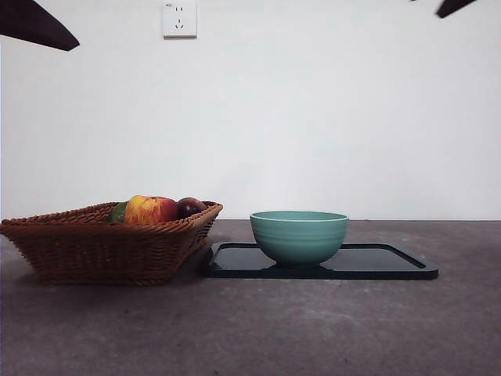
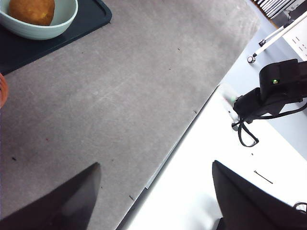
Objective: Pick up the wifruite, put it on the bowl, pick up the plate, put it on desk
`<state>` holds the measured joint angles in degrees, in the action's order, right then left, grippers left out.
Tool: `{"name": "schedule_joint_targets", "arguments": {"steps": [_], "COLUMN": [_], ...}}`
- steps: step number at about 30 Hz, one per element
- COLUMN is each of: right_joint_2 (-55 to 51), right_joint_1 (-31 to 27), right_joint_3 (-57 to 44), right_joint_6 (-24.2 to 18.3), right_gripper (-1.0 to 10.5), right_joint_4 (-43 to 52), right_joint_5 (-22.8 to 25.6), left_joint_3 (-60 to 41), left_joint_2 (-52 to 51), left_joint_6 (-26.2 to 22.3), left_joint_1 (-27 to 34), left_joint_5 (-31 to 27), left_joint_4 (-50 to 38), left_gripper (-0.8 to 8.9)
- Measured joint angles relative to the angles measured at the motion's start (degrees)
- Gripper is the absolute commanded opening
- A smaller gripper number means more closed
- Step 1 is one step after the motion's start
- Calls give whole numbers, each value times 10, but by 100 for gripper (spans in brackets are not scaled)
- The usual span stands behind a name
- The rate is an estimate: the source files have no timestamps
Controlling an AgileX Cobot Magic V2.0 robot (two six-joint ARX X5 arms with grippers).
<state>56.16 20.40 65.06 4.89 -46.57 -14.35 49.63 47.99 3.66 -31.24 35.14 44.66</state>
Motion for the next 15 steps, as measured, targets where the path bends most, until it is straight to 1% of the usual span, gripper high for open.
{"name": "schedule_joint_targets", "arguments": {"steps": [9, 15], "right_joint_2": [-134, -179], "right_joint_1": [6, 6], "right_joint_3": [-146, -188], "right_joint_6": [0, 0], "right_gripper": [210, 210], "right_joint_4": [-11, -32], "right_joint_5": [-101, -122], "left_joint_3": [0, 0], "left_joint_2": [0, 0], "left_joint_6": [-2, -2], "left_joint_1": [0, 0], "left_joint_5": [0, 0], "left_joint_4": [0, 0], "left_gripper": [375, 375]}}
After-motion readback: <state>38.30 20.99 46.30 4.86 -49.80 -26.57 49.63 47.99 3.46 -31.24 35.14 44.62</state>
